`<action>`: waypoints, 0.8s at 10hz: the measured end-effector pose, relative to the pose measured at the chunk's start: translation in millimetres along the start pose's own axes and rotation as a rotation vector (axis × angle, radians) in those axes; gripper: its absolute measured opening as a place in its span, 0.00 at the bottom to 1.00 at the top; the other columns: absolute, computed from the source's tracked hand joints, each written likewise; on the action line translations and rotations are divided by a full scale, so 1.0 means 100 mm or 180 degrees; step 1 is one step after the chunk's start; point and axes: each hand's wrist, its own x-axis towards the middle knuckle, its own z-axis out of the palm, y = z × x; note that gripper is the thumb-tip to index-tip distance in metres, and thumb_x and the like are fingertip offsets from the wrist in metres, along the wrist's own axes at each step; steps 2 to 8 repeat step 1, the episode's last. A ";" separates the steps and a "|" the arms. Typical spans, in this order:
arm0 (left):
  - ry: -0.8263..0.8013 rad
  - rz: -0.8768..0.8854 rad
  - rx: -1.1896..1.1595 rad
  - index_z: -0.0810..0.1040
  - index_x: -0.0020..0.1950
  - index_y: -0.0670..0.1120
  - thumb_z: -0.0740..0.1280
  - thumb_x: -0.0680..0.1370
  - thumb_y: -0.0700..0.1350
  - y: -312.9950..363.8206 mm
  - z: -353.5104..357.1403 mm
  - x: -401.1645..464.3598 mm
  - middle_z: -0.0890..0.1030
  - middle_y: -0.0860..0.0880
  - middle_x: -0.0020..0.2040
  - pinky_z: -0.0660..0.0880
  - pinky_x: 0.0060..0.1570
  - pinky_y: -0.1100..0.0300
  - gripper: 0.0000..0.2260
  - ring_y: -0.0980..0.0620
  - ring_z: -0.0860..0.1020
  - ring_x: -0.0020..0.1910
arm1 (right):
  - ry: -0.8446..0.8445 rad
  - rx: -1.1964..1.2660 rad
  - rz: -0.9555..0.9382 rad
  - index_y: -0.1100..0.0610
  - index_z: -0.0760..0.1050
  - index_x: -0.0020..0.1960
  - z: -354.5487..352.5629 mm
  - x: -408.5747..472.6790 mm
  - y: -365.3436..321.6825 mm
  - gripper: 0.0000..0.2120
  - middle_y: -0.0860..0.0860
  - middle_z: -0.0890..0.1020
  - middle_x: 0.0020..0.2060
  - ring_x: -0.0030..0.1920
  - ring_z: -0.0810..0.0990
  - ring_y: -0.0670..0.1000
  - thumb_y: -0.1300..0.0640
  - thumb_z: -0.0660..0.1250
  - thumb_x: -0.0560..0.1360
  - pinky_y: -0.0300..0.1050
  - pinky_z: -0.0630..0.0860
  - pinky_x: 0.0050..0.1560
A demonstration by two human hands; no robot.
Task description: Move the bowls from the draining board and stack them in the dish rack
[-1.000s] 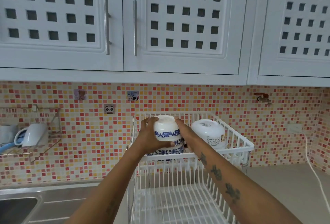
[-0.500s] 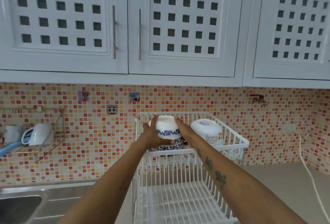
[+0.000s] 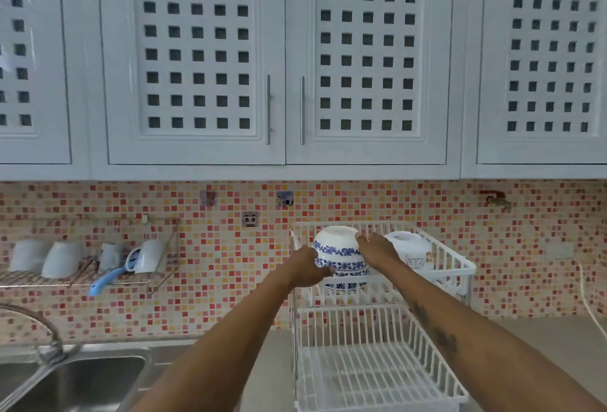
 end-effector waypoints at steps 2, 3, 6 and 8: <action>0.0102 -0.0111 0.0126 0.71 0.69 0.38 0.63 0.80 0.52 -0.03 -0.07 -0.31 0.73 0.40 0.70 0.69 0.64 0.55 0.23 0.42 0.72 0.68 | 0.0026 -0.0124 -0.0394 0.59 0.76 0.56 0.03 -0.17 0.01 0.21 0.61 0.76 0.62 0.58 0.77 0.59 0.45 0.53 0.80 0.45 0.70 0.55; 0.0102 -0.0111 0.0126 0.71 0.69 0.38 0.63 0.80 0.52 -0.03 -0.07 -0.31 0.73 0.40 0.70 0.69 0.64 0.55 0.23 0.42 0.72 0.68 | 0.0026 -0.0124 -0.0394 0.59 0.76 0.56 0.03 -0.17 0.01 0.21 0.61 0.76 0.62 0.58 0.77 0.59 0.45 0.53 0.80 0.45 0.70 0.55; 0.0102 -0.0111 0.0126 0.71 0.69 0.38 0.63 0.80 0.52 -0.03 -0.07 -0.31 0.73 0.40 0.70 0.69 0.64 0.55 0.23 0.42 0.72 0.68 | 0.0026 -0.0124 -0.0394 0.59 0.76 0.56 0.03 -0.17 0.01 0.21 0.61 0.76 0.62 0.58 0.77 0.59 0.45 0.53 0.80 0.45 0.70 0.55; 0.0102 -0.0111 0.0126 0.71 0.69 0.38 0.63 0.80 0.52 -0.03 -0.07 -0.31 0.73 0.40 0.70 0.69 0.64 0.55 0.23 0.42 0.72 0.68 | 0.0026 -0.0124 -0.0394 0.59 0.76 0.56 0.03 -0.17 0.01 0.21 0.61 0.76 0.62 0.58 0.77 0.59 0.45 0.53 0.80 0.45 0.70 0.55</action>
